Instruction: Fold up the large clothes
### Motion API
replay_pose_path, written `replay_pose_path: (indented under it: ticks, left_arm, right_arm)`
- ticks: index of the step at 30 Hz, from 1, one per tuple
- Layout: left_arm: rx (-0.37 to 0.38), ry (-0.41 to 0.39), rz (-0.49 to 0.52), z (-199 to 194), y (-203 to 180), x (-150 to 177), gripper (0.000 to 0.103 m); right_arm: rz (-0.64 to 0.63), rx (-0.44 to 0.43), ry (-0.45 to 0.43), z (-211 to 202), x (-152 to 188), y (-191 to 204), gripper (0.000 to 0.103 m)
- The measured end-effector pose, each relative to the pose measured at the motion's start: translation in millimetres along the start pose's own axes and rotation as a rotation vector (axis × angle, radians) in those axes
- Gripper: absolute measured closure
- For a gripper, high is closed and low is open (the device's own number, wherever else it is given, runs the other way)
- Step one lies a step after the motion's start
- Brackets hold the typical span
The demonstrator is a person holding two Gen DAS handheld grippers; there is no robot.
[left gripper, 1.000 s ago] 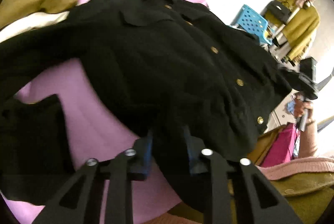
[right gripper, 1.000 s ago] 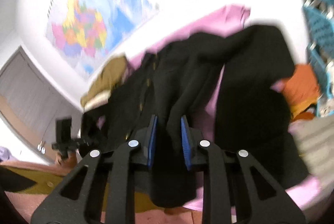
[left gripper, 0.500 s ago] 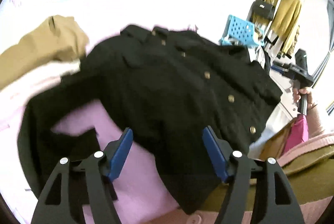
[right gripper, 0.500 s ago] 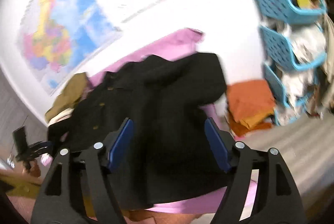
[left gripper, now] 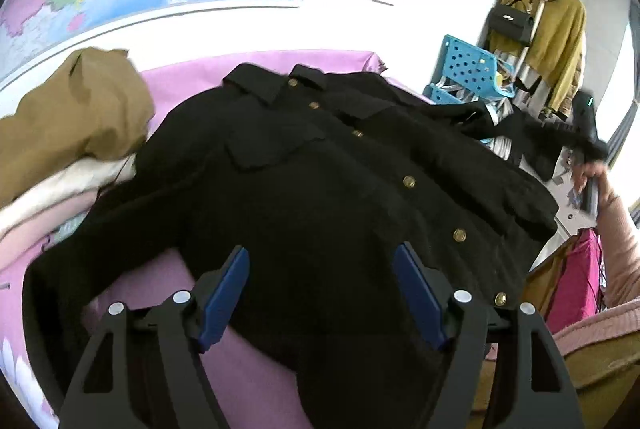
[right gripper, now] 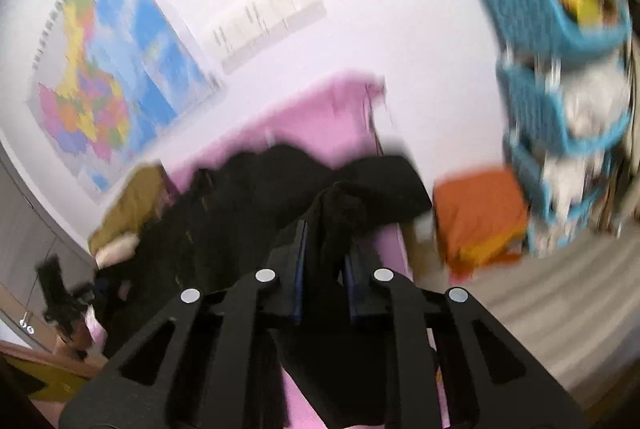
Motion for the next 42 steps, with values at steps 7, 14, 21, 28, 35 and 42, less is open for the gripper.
replay_pose_path:
  ticks: [7,14,21,28,35,42]
  left_arm:
    - [0.049,-0.045,0.041,5,-3,-28,0.027]
    - [0.087,-0.114,0.076,1,-7,-48,0.025]
    - [0.083,-0.144,0.068,-5,8,-46,0.021]
    - [0.09,-0.089,-0.01,20,35,-41,0.02]
    - [0.209,-0.047,-0.055,40,24,-41,0.016]
    - [0.222,-0.052,0.099,59,-43,-56,0.008]
  right_arm:
    - [-0.204,-0.054,-0.149,-56,-110,93,0.088]
    - [-0.494,-0.262,0.049,30,-85,259,0.087]
    - [-0.615,-0.284,0.461,196,31,343,0.085]
    - [-0.413,-0.239,0.62,286,79,333,0.048]
    - [-0.302,-0.286,0.436,228,38,293,0.045]
    - [-0.179,-0.265,0.456,216,77,245,0.045]
Point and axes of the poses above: each gripper's, at about its wrist camera, not at the fingertips, and z roughly the way its jaws point, y to its left, x to its underside, the point moved 9 cm from there along z, roughly the way its jaws point, and after that the axes turned 3 degrees about z, right-handed, at the moved point
